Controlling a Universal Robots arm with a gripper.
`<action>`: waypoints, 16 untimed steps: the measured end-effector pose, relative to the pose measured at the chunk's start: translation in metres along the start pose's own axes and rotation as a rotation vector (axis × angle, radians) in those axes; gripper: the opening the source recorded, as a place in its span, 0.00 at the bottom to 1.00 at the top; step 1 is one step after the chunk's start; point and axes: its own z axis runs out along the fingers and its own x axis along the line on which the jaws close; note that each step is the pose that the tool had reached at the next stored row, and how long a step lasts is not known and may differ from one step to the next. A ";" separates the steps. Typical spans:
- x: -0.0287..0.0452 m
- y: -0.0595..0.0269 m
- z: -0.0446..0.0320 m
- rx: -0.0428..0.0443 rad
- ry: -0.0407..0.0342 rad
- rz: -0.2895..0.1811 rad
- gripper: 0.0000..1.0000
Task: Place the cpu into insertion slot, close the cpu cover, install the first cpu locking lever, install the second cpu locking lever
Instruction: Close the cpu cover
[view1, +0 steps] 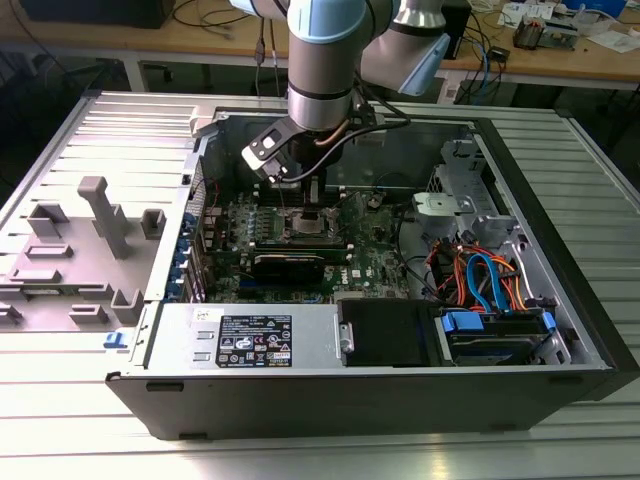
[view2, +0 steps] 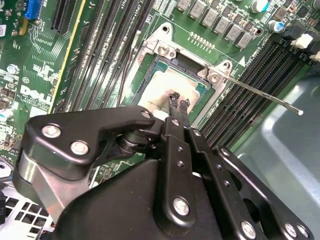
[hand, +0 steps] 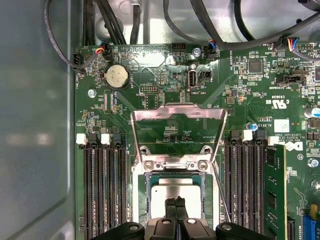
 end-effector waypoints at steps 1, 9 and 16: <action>0.0000 0.0000 0.0000 -0.0001 0.0001 0.000 0.11; 0.0000 0.0000 -0.0001 0.0000 -0.0002 0.000 0.11; 0.0000 0.0030 -0.0007 0.0000 -0.0003 0.000 0.11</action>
